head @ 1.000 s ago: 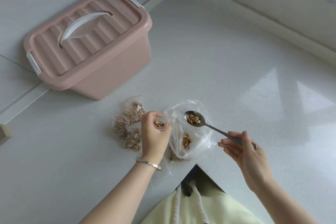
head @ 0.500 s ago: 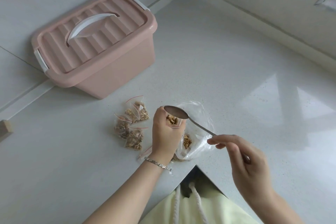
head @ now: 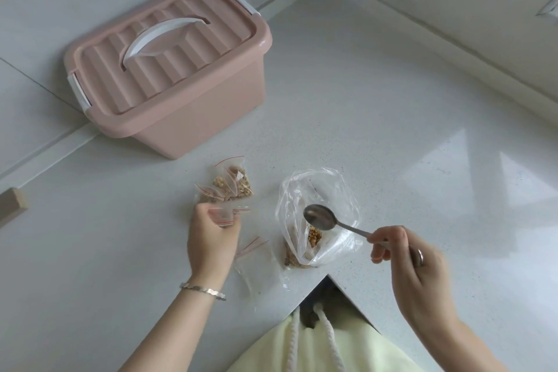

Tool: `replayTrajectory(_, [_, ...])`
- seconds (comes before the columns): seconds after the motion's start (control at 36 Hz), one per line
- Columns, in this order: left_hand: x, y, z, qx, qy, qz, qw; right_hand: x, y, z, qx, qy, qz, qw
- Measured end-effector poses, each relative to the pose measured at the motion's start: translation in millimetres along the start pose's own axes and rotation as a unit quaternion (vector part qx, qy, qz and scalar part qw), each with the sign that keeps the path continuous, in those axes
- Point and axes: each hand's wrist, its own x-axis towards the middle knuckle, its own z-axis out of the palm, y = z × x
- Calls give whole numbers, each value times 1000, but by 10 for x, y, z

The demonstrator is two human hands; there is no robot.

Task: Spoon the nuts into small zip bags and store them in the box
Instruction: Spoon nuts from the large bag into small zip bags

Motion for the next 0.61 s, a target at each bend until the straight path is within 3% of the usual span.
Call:
replayTrajectory(0.31, [163, -182, 75, 30, -16, -5, 999, 2, 6, 116, 35, -29, 36, 998])
replayTrajectory(0.39, [5, -141, 69, 56, 51, 60, 995, 16, 21, 110, 46, -22, 44, 998])
replayTrajectory(0.44, [-72, -146, 65, 60, 79, 173, 980, 24, 48, 91, 37, -22, 43, 998])
replayTrajectory(0.53, [-146, -212, 92, 98, 0, 314, 944, 35, 64, 62, 14, -23, 39, 999])
replayTrajectory(0.61, [-235, -225, 122, 194, -157, 273, 929, 54, 65, 46, -21, -23, 25, 999])
